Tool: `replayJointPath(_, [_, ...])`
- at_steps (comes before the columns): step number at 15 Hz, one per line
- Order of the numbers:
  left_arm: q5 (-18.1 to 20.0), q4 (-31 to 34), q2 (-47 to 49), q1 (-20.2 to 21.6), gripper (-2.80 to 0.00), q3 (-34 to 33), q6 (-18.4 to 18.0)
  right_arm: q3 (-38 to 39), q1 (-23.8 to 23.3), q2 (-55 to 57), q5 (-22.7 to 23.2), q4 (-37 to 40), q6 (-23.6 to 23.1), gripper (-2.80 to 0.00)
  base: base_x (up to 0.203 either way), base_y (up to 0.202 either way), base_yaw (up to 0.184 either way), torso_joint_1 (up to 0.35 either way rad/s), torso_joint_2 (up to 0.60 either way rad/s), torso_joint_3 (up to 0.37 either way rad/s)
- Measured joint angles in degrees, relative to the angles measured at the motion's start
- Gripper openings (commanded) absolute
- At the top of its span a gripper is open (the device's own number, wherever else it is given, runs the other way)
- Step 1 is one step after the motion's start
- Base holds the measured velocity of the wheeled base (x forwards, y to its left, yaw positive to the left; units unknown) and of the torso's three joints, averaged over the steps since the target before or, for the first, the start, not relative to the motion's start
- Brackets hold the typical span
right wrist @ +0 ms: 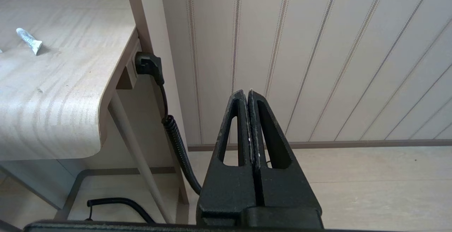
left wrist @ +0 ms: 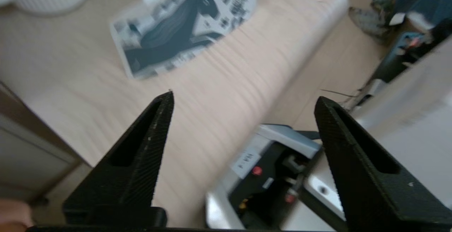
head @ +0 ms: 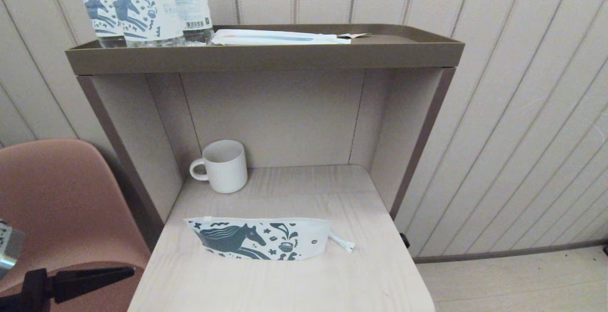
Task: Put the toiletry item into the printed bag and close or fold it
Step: Pick up the storage bag
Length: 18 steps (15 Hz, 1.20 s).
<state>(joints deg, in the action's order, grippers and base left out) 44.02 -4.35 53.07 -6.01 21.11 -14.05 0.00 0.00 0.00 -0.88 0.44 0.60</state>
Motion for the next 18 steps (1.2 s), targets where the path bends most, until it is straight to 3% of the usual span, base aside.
replayJointPath(7, [-0.3, -6.9, 14.7, -2.3, 0.0, 3.3, -4.3, 0.0, -0.1, 0.0, 0.0, 0.1, 0.2, -2.8, 0.0, 0.0, 0.0, 0.0, 0.0, 0.0])
replayJointPath(14, [-0.2, -16.7, 25.4, 3.9, 0.0, 3.7, -6.7, 0.0, -0.1, 0.0, 0.0, 0.1, 0.3, -2.8, 0.0, 0.0, 0.0, 0.0, 0.0, 0.0])
replayJointPath(18, [0.2, -18.3, 30.8, 4.0, 0.0, 4.7, -6.8, 0.0, -0.1, 0.0, 0.0, 0.1, 0.3, -2.8, 0.0, 0.0, 0.0, 0.0, 0.0, 0.0])
